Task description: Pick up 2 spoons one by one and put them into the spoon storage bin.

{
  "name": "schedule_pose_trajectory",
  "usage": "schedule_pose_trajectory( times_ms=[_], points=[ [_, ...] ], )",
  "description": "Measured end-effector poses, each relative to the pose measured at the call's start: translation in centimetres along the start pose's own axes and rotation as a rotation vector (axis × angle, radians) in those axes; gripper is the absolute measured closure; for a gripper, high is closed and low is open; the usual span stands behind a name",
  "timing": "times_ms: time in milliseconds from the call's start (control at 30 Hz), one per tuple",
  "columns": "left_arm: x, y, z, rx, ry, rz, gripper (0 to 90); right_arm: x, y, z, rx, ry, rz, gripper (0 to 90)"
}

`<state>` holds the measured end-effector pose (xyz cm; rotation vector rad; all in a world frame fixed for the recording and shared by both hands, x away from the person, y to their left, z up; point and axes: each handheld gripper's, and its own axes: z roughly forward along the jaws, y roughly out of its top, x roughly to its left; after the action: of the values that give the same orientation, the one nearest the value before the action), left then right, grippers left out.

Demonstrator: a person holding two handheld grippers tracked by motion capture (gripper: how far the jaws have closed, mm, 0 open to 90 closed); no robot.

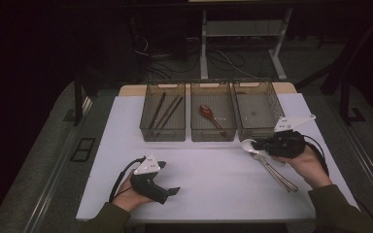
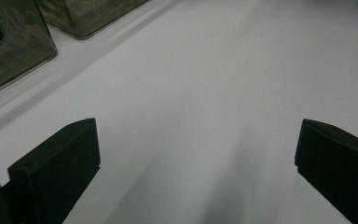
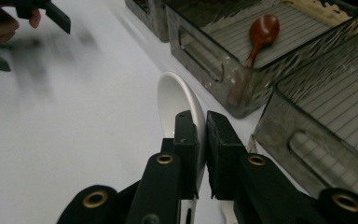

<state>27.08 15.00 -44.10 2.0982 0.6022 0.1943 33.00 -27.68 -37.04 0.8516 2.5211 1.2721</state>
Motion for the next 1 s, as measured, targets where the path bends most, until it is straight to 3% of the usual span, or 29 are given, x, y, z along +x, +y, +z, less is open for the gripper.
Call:
schedule_pose_trajectory(
  times_ms=[600, 1000],
  points=[
    [-0.1, 0.0, 0.0, -0.005, -0.003, -0.006, 0.0, -1.0, 5.4, 3.1, -0.062, -0.054, -0.005, 82.4],
    [0.0, 0.0, -0.2, -0.003, -0.007, -0.001, 0.0, -2.1, 10.4, 7.4, -0.039, -0.061, -0.022, 82.5]
  ],
)
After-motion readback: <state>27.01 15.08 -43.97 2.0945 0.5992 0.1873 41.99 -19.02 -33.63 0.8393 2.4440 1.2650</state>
